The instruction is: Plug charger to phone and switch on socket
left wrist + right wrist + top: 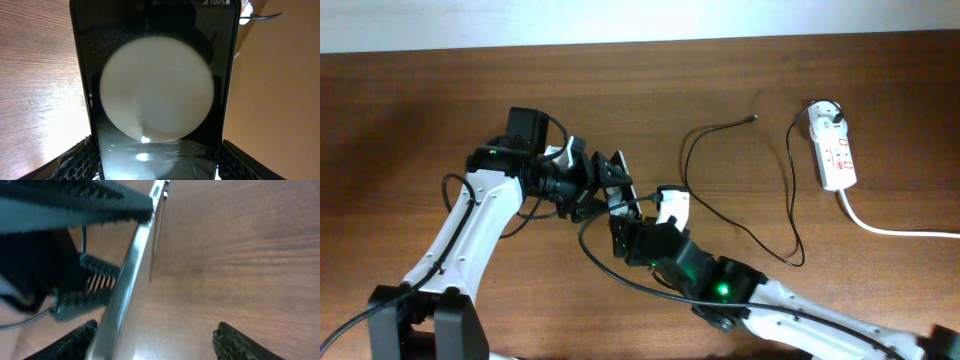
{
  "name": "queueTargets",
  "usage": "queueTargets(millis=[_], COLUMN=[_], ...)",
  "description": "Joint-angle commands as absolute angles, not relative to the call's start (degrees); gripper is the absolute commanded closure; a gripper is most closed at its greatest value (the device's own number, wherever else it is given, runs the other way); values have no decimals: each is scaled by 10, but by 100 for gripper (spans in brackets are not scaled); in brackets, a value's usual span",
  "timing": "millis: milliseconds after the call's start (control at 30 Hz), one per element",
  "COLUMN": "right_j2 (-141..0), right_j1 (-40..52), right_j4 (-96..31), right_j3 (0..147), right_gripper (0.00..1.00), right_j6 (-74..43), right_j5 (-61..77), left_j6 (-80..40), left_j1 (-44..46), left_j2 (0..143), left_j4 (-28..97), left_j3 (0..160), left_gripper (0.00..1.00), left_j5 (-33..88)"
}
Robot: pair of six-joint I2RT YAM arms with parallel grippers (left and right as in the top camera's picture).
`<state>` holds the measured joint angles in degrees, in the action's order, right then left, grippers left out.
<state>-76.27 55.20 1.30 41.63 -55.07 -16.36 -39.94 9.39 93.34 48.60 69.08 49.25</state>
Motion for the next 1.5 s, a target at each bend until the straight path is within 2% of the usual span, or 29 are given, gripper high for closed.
queueTargets(millis=[0, 100, 433, 700, 1033, 1467], right_j2=[-796, -800, -800, -789, -778, -779], right_j1=[559, 559, 559, 559, 559, 559], right_j4=[56, 83, 99, 99, 97, 84], right_j3=[423, 423, 423, 423, 423, 423], right_gripper=[35, 48, 69, 75, 77, 96], right_j6=[-564, -564, -564, -565, -565, -565], right_j5=[-191, -190, -184, -184, -172, -161], left_j6=[-395, -394, -394, -394, -394, -394], left_j1=[92, 92, 92, 92, 92, 94], left_j2=[932, 932, 932, 932, 932, 932], left_j4=[485, 485, 485, 484, 484, 485], left_j3=[693, 693, 693, 693, 693, 693], left_gripper=[42, 42, 42, 41, 41, 39], left_j5=[506, 506, 506, 502, 486, 486])
